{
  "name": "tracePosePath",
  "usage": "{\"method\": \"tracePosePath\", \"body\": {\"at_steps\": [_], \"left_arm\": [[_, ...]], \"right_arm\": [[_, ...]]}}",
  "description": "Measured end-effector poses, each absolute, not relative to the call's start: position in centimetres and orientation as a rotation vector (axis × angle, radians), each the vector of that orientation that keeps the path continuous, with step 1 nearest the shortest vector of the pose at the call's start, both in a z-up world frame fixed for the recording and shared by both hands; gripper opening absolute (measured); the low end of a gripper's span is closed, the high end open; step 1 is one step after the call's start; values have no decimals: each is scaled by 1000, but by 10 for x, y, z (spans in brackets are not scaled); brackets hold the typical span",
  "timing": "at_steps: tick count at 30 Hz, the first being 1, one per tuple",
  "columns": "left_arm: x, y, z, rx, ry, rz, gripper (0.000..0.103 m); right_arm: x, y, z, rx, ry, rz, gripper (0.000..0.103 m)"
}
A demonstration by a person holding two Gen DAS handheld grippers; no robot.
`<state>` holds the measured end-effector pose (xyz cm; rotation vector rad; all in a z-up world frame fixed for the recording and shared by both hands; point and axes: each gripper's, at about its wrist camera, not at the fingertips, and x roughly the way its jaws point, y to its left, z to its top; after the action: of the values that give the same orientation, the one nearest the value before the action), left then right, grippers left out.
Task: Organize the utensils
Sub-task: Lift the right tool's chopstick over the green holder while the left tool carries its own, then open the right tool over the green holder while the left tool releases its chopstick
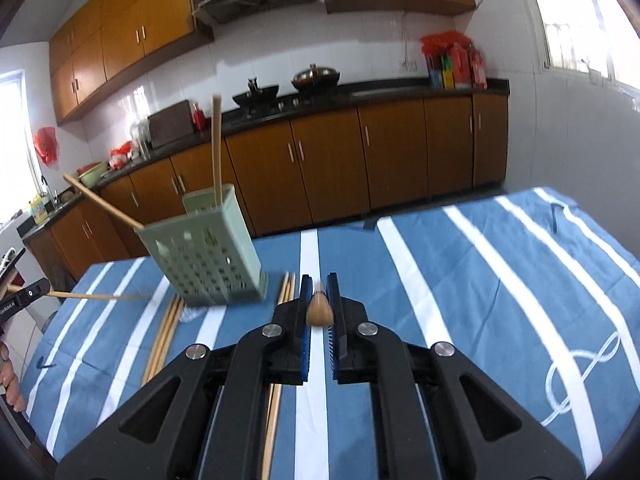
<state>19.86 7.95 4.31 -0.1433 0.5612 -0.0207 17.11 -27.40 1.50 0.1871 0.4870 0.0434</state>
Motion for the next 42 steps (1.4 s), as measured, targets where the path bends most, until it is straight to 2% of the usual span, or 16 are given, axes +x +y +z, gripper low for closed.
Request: {"method": "tracePosePath", "body": {"at_steps": [10,19,32,37,42], "left_arm": [[201,79,75,-121,507,-44,7],[189,67,119,-122,428,-135,7],[222,6,206,-152,159,-180,7],[250,-10,193,-149,113,-154,7],[277,-12,167,-180,163,-163,7]], "right_arm": [[173,-268,49,156,405,51,8],[160,-258,111,167,250,149,8],[188,-225,156,182,53,204,8],[218,-217,142,185,54,187,8],[238,-213,120,193,131,185,8]]}}
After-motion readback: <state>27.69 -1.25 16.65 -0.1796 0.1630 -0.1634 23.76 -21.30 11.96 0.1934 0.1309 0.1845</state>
